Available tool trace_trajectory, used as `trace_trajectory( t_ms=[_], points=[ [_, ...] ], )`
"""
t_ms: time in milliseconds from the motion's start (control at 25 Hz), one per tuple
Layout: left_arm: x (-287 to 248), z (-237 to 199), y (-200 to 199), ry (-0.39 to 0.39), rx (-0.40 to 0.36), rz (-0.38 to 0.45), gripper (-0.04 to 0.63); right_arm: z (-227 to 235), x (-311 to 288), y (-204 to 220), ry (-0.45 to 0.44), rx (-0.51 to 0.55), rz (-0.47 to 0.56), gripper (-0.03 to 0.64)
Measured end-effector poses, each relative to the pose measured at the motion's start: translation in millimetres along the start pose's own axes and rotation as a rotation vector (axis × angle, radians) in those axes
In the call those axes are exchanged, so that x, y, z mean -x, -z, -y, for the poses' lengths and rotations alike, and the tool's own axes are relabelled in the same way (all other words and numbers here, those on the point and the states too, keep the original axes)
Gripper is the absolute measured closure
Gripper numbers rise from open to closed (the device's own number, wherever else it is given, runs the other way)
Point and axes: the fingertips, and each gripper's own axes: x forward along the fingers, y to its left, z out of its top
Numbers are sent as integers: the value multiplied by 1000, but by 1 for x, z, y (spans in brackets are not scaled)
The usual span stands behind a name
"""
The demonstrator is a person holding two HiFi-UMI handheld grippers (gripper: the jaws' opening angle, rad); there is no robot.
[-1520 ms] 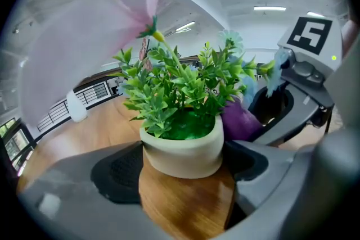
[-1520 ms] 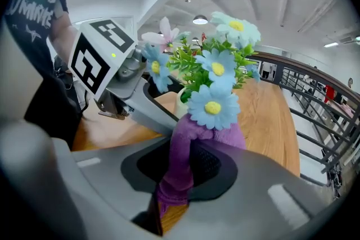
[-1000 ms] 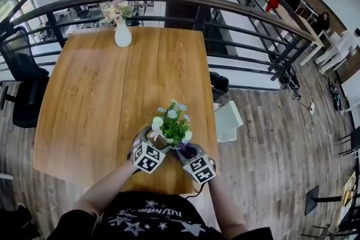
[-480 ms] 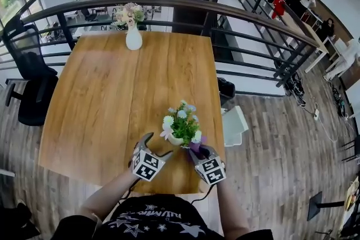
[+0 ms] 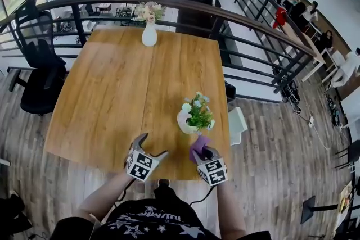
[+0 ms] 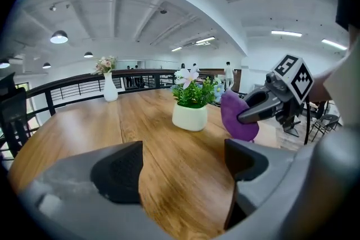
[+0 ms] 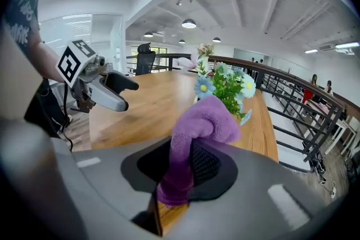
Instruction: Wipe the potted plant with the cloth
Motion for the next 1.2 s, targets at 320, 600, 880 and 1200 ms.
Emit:
trace_trajectory(
  t_ms=[320,600,880,1200],
  points=[
    [72,6,14,21,-11,57,124,-69,24,-15,-4,9,58,531],
    [137,16,38,47,22,109,220,-137,40,-20,-15,26,102,534],
    [177,39,66,81,55,103,392,-176,82,-20,26,-32,196,535],
    [197,52,87,65,81,107,495,-197,98,-4,25,21,165,537]
  ],
)
